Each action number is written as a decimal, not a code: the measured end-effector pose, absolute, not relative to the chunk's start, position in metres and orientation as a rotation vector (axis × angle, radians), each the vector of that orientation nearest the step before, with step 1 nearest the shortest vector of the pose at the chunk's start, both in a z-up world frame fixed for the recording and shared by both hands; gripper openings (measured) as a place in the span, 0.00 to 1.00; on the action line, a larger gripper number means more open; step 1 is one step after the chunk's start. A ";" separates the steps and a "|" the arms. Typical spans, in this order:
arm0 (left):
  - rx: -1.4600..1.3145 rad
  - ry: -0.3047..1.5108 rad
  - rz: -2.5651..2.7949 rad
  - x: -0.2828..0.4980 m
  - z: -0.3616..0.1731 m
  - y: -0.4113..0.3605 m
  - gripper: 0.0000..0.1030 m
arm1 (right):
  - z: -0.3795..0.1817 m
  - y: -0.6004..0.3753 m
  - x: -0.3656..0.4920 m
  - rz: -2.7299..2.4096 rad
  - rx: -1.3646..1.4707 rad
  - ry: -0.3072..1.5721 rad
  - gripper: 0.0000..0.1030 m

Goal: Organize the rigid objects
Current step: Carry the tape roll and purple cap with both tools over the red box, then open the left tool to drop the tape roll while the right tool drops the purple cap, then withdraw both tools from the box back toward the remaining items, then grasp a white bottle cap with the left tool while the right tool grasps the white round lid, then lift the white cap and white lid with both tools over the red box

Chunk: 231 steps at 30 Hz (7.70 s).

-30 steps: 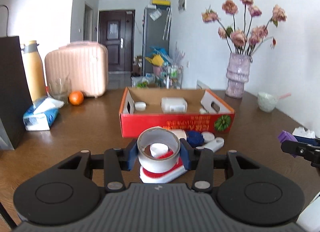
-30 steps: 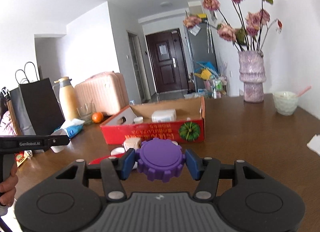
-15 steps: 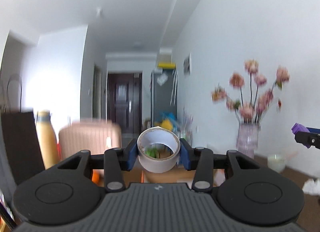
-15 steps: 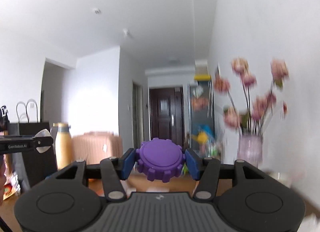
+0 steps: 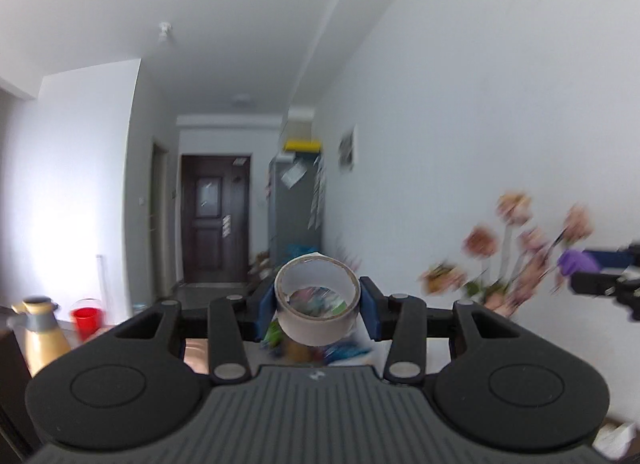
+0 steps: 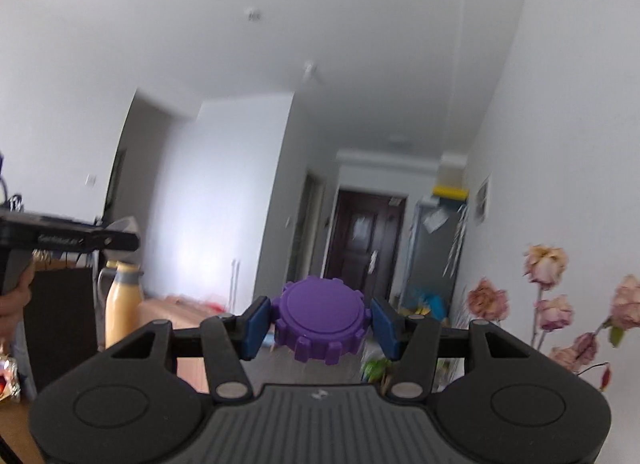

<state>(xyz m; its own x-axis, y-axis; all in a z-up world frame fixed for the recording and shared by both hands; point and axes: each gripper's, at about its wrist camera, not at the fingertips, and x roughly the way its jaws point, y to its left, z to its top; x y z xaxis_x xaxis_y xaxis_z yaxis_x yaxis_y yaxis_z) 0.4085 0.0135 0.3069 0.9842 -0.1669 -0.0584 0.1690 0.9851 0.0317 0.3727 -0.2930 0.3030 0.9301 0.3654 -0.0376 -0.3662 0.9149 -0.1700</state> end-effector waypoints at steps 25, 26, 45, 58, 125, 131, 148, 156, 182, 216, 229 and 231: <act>0.089 0.952 -0.227 0.705 0.027 -0.054 0.43 | 0.064 -0.254 0.680 0.380 -0.181 0.906 0.52; 0.090 0.970 -0.227 0.709 0.017 -0.053 0.42 | 0.053 -0.254 0.686 0.378 -0.186 0.927 0.52; 0.124 1.017 -0.208 0.725 -0.010 -0.061 0.61 | 0.004 -0.243 0.709 0.328 -0.277 0.945 0.60; 0.092 0.772 -0.147 0.615 0.148 -0.028 0.67 | 0.149 -0.255 0.604 0.276 -0.319 0.745 0.71; 0.039 0.587 -0.052 0.240 -0.017 0.010 1.00 | -0.016 -0.304 0.232 0.292 -0.025 0.551 0.98; 0.028 0.633 -0.137 0.283 -0.018 -0.001 1.00 | -0.023 -0.300 0.264 0.281 -0.039 0.581 0.94; -0.008 0.831 -0.246 0.448 -0.043 -0.016 0.65 | -0.037 -0.280 0.414 0.285 -0.073 0.641 0.64; 0.063 0.835 -0.299 0.455 -0.058 -0.024 0.52 | -0.060 -0.262 0.468 0.312 -0.100 0.712 0.57; -0.005 0.346 -0.023 0.309 0.021 0.008 0.39 | 0.018 -0.274 0.336 0.196 -0.047 0.379 0.37; -0.073 -0.108 0.011 0.067 0.118 0.010 0.39 | 0.106 -0.273 0.088 0.237 0.068 -0.132 0.37; -0.068 -0.160 -0.069 0.153 0.219 0.045 0.39 | 0.207 -0.279 0.173 0.313 0.002 -0.205 0.37; -0.060 -0.150 -0.086 0.174 0.236 0.047 0.39 | 0.224 -0.284 0.196 0.337 0.002 -0.173 0.37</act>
<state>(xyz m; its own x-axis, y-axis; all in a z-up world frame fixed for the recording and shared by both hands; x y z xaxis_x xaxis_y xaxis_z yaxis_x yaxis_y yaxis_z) 0.1738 0.0468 0.2359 0.9851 -0.0811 0.1513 0.0901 0.9945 -0.0533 0.1965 -0.2843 0.2240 0.9293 0.3284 0.1690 -0.3288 0.9440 -0.0263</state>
